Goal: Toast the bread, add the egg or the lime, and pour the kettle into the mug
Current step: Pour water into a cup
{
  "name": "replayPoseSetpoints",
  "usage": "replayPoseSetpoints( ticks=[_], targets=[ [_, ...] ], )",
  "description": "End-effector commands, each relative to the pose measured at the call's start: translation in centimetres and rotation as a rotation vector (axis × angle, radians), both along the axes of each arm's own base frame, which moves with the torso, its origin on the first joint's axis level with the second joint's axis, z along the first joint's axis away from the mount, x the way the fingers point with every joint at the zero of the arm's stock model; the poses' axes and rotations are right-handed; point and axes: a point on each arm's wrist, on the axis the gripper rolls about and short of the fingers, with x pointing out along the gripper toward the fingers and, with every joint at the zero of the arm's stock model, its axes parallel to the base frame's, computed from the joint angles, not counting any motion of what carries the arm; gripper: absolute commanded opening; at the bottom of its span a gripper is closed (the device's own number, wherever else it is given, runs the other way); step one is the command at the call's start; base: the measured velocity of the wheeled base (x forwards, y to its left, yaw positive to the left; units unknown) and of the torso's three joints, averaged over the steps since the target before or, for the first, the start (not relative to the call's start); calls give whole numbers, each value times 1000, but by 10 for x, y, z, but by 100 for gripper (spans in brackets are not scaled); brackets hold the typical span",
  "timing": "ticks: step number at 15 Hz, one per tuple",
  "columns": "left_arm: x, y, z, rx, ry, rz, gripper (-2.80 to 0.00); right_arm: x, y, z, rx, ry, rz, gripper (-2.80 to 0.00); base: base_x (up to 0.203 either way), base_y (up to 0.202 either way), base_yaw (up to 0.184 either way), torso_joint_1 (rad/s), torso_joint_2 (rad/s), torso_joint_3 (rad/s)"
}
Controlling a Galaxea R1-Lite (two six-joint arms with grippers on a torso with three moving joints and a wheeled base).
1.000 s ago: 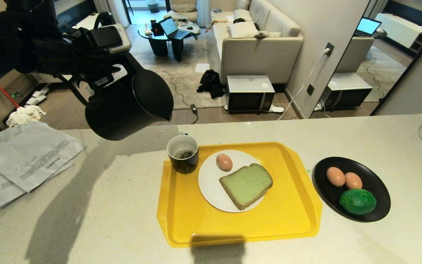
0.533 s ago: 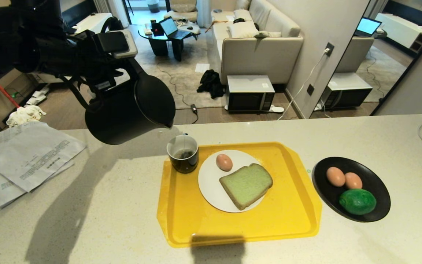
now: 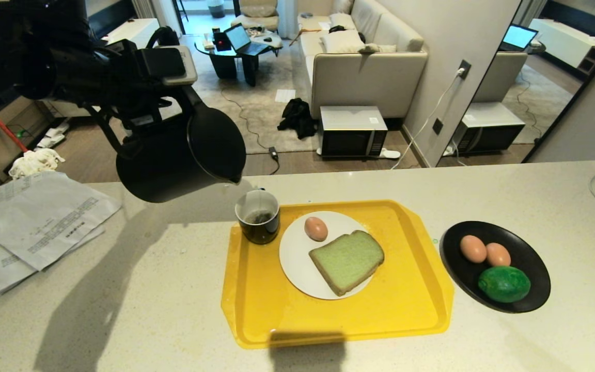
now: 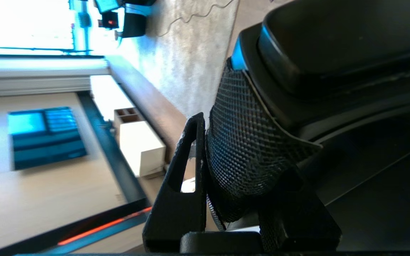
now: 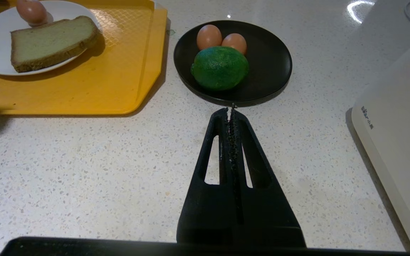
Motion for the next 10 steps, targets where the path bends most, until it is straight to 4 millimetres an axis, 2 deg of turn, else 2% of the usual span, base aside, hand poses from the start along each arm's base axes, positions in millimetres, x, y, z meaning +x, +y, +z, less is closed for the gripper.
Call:
replayPoseSetpoints(
  ticks=[1, 10],
  targets=[
    [-1, -1, 1, 25, -4, -4, -280, 0, 0, 0, 1, -1, -1, -280, 0, 0, 0, 0, 0, 0],
    [-3, -12, 1, 92, -23, 13, -280, 0, 0, 0, 0, 1, -1, -280, 0, 0, 0, 0, 0, 0]
  ],
)
